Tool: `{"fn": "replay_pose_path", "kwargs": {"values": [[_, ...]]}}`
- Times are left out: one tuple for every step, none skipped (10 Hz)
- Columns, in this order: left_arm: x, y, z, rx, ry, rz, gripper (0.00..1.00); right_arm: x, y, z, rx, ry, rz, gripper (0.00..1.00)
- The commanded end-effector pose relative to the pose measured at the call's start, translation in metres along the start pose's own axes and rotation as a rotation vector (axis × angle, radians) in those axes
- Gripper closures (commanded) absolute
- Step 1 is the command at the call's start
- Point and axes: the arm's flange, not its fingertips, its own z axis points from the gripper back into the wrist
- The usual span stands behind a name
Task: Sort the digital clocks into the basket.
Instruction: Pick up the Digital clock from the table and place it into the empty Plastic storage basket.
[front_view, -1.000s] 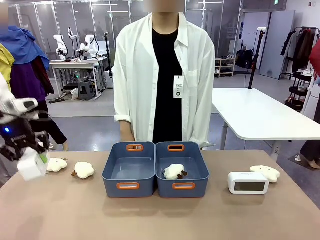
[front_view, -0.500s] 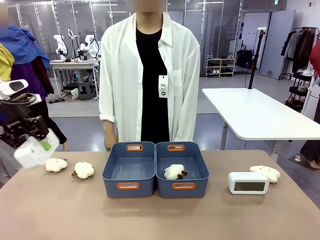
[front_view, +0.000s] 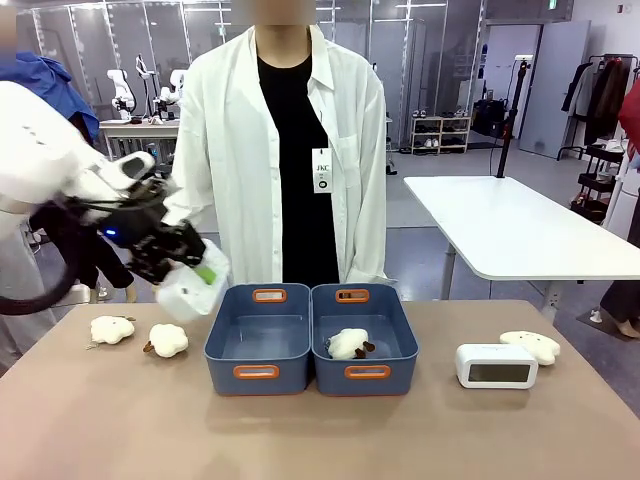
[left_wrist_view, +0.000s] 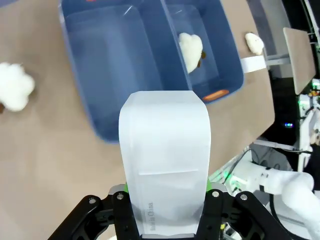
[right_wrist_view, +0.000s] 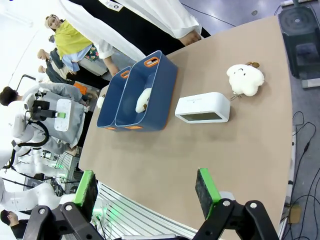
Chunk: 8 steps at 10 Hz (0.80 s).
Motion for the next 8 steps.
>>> {"fn": "replay_pose_path", "kwargs": {"values": [[0.029,-0.006,-0.024,0.024,-0.008,-0.040,1.00,-0.001,0.001,0.001,0.012,-0.011,0.015,0.00],[0.034,-0.010,-0.034,0.032,-0.012,-0.041,1.00,-0.001,0.001,0.001,0.012,-0.011,0.015,0.00],[0.036,-0.010,-0.041,0.034,-0.005,-0.040,1.00,-0.001,0.001,0.001,0.012,-0.011,0.015,0.00],[0.038,-0.009,-0.047,0.041,-0.004,-0.035,1.00,-0.001,0.001,0.001,0.012,-0.011,0.015,0.00],[0.042,-0.006,-0.055,0.055,-0.021,-0.032,1.00,-0.001,0.001,0.001,0.012,-0.011,0.015,0.00],[0.053,-0.002,-0.068,0.091,-0.068,-0.018,1.00,-0.001,0.001,0.001,0.012,-0.011,0.015,0.00],[0.065,-0.001,-0.088,0.132,-0.091,-0.042,1.00,-0.001,0.001,0.001,0.012,-0.011,0.015,0.00],[0.076,0.001,-0.113,0.162,-0.096,-0.020,1.00,-0.001,0.001,0.001,0.012,-0.011,0.015,0.00]]}}
